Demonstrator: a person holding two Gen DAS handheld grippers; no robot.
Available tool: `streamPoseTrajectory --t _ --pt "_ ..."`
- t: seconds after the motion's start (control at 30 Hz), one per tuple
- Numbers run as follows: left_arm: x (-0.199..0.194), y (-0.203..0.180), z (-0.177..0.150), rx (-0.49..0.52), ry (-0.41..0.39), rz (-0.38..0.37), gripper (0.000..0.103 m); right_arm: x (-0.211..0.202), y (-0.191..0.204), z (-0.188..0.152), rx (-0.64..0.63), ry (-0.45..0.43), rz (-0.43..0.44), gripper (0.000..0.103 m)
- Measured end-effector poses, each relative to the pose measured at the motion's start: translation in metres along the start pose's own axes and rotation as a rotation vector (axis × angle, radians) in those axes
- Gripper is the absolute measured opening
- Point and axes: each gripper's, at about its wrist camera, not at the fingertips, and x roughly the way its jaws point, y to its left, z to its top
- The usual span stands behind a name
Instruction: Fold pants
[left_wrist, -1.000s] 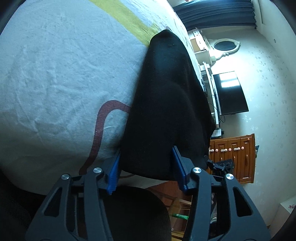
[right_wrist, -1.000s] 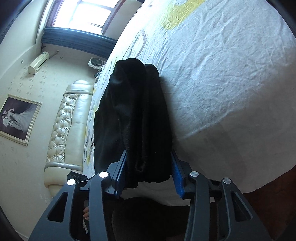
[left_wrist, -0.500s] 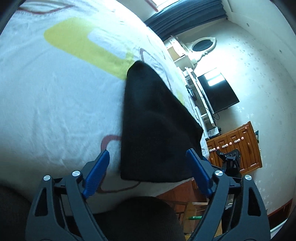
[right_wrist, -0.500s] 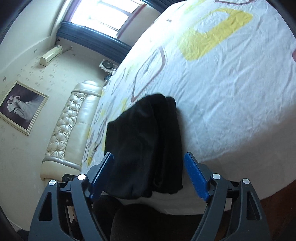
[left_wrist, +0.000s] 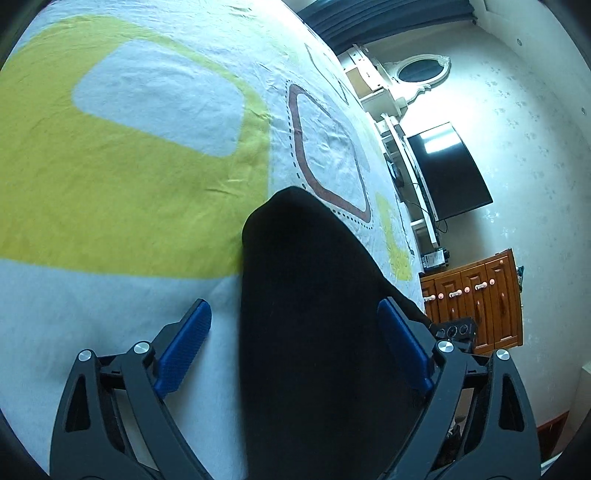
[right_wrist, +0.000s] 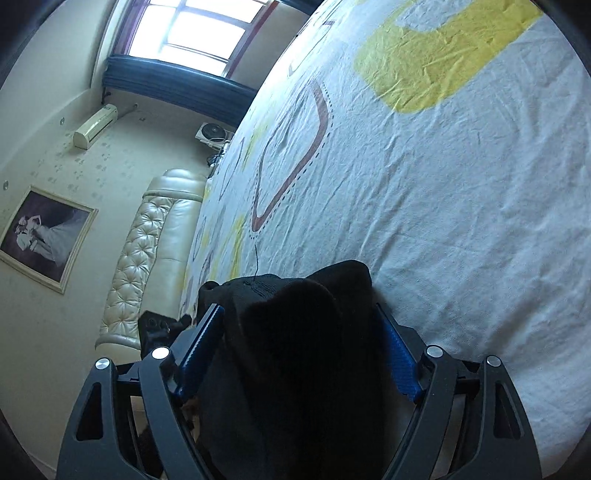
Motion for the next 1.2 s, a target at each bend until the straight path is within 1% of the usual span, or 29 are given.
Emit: streamPoseTrajectory --t 0.03,0.07,0.1,0.13,0.17,0.23,0.27,0.3,0.33,0.37,0.4,0.43,0.47,0.53,0.6,0.63,0.67,0.7,0.73,0.77,0.87,0.97,1.07,1.2 --pt "0.004 -0.002 0.003 0.014 0.001 -0.003 0.088 0.003 -0.001 -0.001 -0.005 0.016 -0.035 0.053" --pt "0.01 -0.005 0.006 0.037 0.009 -0.011 0.059 0.004 -0.003 -0.001 0.005 0.02 -0.042 0.049" --pt "0.017 -0.006 0.008 0.054 0.031 0.012 0.046 0.004 -0.006 -0.001 0.017 0.021 -0.035 0.047" --pt "0.023 -0.005 0.007 0.067 0.046 0.047 0.04 0.004 -0.008 -0.001 0.019 0.023 -0.038 0.044" --pt "0.027 -0.006 0.004 0.091 0.042 0.06 0.037 0.005 -0.01 -0.001 0.022 0.023 -0.037 0.044" --pt "0.027 -0.006 0.003 0.114 0.038 0.073 0.037 0.004 -0.011 -0.001 0.022 0.024 -0.031 0.044" --pt "0.026 -0.006 0.003 0.106 0.039 0.073 0.042 0.004 -0.01 -0.002 0.017 0.024 -0.028 0.046" --pt "0.023 -0.006 0.003 0.096 0.038 0.073 0.044 0.002 -0.008 -0.003 0.015 0.019 -0.026 0.049" --pt "0.02 -0.005 0.002 0.08 0.031 0.056 0.052 0.0 -0.006 -0.005 0.021 0.013 -0.011 0.055" --pt "0.017 -0.003 0.002 0.054 0.028 0.029 0.062 -0.003 -0.006 -0.006 0.031 0.013 0.005 0.062" --pt "0.013 -0.002 0.0 0.031 0.03 -0.006 0.068 -0.006 -0.006 -0.009 0.039 0.015 0.026 0.066" --pt "0.01 -0.001 -0.003 0.022 0.03 -0.033 0.078 -0.009 -0.005 -0.012 0.04 0.015 0.048 0.072" --pt "0.006 -0.002 -0.006 0.023 0.029 -0.046 0.084 -0.012 -0.004 -0.015 0.037 0.016 0.053 0.073" --pt "0.003 -0.004 -0.015 0.053 0.029 -0.038 0.086 -0.015 -0.003 -0.022 0.018 0.017 0.049 0.073" --pt "0.008 -0.012 -0.022 0.126 0.032 0.011 0.085 -0.013 -0.001 -0.027 -0.031 0.032 0.019 0.069" --pt "0.012 -0.018 -0.026 0.179 0.034 0.056 0.076 -0.009 0.002 -0.03 -0.048 0.043 -0.02 0.056" --pt "0.017 -0.024 -0.03 0.242 0.04 0.121 0.062 -0.007 0.002 -0.031 -0.043 0.046 -0.034 0.053" --pt "0.02 -0.028 -0.032 0.28 0.038 0.155 0.059 -0.007 0.001 -0.032 -0.032 0.039 -0.027 0.051" --pt "0.02 -0.028 -0.033 0.281 0.035 0.152 0.051 -0.007 0.003 -0.033 -0.029 0.035 -0.028 0.05" --pt "0.018 -0.026 -0.031 0.254 0.034 0.139 0.045 -0.007 0.004 -0.033 -0.032 0.031 -0.035 0.049" --pt "0.01 -0.02 -0.027 0.215 0.02 0.142 0.038 -0.005 0.012 -0.036 -0.032 0.019 -0.045 0.048" --pt "0.0 -0.021 -0.026 0.23 -0.004 0.166 0.031 0.0 0.019 -0.038 -0.038 0.014 -0.056 0.048" --pt "-0.012 -0.016 -0.023 0.21 -0.011 0.166 0.028 0.008 0.027 -0.038 -0.04 0.02 -0.065 0.048" --pt "-0.036 0.0 -0.017 0.188 -0.039 0.186 0.028 0.031 0.041 -0.039 -0.057 0.054 -0.056 0.048"
